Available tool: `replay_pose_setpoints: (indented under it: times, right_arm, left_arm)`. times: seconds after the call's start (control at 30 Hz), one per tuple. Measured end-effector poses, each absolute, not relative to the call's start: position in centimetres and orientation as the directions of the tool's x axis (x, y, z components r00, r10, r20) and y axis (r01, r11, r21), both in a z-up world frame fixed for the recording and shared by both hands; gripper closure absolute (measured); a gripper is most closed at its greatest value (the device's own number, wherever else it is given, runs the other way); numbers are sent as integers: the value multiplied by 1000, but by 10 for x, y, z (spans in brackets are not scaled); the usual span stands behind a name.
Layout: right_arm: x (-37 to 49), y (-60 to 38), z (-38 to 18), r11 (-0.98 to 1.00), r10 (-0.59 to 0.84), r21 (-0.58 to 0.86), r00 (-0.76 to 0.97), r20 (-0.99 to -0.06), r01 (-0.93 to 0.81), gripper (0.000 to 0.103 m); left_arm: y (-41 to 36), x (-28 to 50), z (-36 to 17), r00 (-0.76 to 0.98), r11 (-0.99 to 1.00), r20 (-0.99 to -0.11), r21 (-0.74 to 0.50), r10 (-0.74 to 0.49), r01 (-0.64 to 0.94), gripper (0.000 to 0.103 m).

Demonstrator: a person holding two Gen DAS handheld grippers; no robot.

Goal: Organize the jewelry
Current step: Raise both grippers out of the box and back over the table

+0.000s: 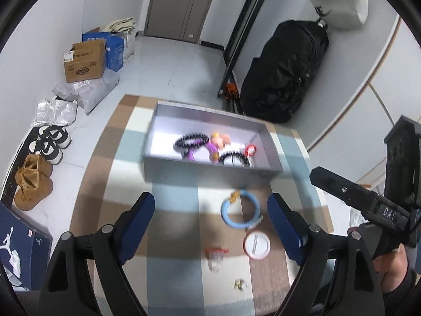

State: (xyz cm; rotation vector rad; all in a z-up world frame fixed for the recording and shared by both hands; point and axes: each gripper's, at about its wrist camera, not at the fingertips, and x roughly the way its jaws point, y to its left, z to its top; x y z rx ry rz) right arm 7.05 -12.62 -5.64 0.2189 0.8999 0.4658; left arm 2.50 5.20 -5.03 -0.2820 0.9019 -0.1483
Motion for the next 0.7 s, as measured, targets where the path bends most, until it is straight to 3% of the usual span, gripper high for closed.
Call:
replay_pose_setpoints:
  times: [0.6, 0.7]
  right_arm:
    - [46, -135, -72, 894, 441, 320, 491, -752, -314, 0]
    - [43, -136, -71, 894, 440, 316, 492, -751, -318, 0]
  left_arm:
    - [29, -16, -72, 536, 928, -787, -371, -307, -13, 19]
    - [14, -19, -80, 492, 948, -823, -318, -284, 15, 19]
